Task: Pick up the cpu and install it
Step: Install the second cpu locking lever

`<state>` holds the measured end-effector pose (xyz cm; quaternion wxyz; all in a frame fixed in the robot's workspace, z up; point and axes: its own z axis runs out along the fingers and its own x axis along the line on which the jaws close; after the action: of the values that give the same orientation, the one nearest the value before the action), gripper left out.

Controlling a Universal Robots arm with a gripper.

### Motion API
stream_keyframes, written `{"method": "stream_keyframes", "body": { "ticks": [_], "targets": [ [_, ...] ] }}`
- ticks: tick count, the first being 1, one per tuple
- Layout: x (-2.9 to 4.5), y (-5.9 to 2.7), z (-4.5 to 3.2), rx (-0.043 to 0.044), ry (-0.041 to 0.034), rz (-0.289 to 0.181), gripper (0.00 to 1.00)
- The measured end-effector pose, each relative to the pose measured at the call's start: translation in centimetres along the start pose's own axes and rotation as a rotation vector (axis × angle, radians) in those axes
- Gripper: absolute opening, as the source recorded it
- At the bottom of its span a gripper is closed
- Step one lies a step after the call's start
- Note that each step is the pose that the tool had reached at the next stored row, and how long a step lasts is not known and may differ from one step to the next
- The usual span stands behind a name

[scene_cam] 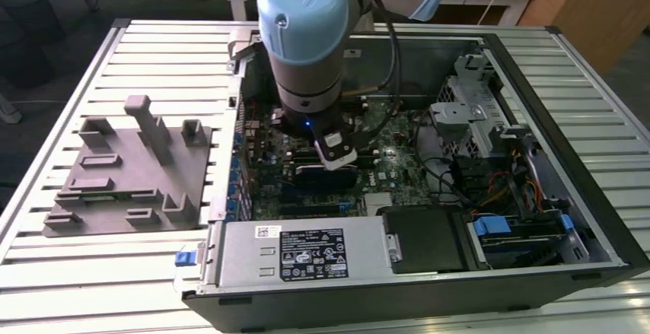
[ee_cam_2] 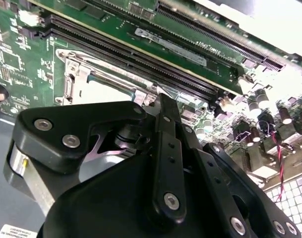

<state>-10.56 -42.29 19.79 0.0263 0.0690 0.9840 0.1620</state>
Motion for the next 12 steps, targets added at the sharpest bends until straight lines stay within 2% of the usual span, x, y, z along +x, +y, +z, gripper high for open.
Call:
{"method": "stream_keyframes", "body": {
  "ticks": [5, 12],
  "targets": [
    [0.26, -0.46, 0.22, -0.0094, 0.0013, 0.0, 0.11],
    [0.37, -0.7, 0.71, -0.0352, 0.0046, 0.002, 0.11]
  ]
}}
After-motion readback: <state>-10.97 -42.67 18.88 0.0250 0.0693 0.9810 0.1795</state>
